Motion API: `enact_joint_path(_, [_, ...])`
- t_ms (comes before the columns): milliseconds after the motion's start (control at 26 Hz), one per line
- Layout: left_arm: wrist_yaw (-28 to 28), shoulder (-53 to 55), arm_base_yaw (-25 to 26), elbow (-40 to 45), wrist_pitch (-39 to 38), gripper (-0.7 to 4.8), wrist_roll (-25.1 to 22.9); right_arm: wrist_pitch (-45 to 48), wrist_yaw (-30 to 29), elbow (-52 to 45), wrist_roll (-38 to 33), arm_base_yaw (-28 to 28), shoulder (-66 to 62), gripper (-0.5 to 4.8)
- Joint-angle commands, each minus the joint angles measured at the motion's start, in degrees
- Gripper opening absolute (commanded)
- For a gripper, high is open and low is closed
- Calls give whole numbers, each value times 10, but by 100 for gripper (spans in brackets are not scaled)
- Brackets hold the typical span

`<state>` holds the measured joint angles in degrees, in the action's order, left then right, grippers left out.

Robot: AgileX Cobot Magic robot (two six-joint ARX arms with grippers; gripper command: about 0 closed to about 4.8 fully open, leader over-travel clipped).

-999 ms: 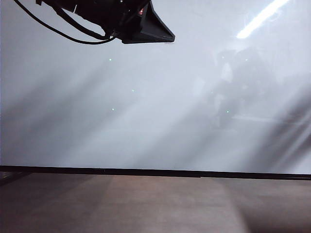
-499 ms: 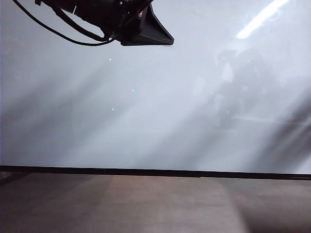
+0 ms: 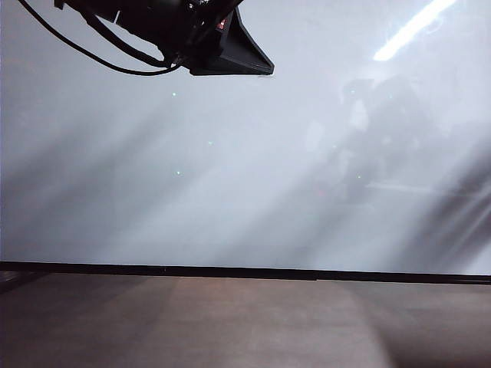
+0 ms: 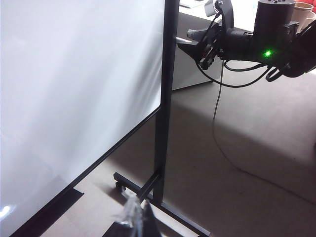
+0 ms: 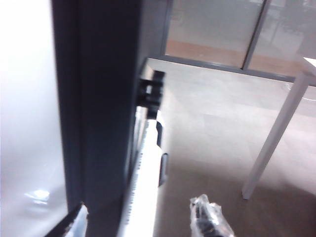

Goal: Reach to the right to find the marker pen, pick it up, and write the number 0 on the whiteboard.

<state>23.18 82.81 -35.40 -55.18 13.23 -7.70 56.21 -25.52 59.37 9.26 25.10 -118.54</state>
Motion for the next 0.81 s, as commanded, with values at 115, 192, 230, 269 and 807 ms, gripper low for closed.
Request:
enact_joint_path(115, [2, -2, 0, -3, -35, -6, 2, 9, 1, 2, -3, -2, 2, 188])
enact_joint_path(192, [2, -2, 0, -3, -37, -6, 2, 10, 0, 7, -3, -3, -2, 188])
enact_joint_path(230, [1, -2, 0, -3, -37, -6, 2, 9, 1, 16, -3, -7, -9, 188])
enact_joint_path(269, [2, -2, 0, -3, -37, -6, 2, 11, 1, 17, -3, -7, -12, 188])
enact_joint_path(807, [2, -2, 0, -3, -37, -6, 2, 9, 11, 17, -3, -6, -12, 114])
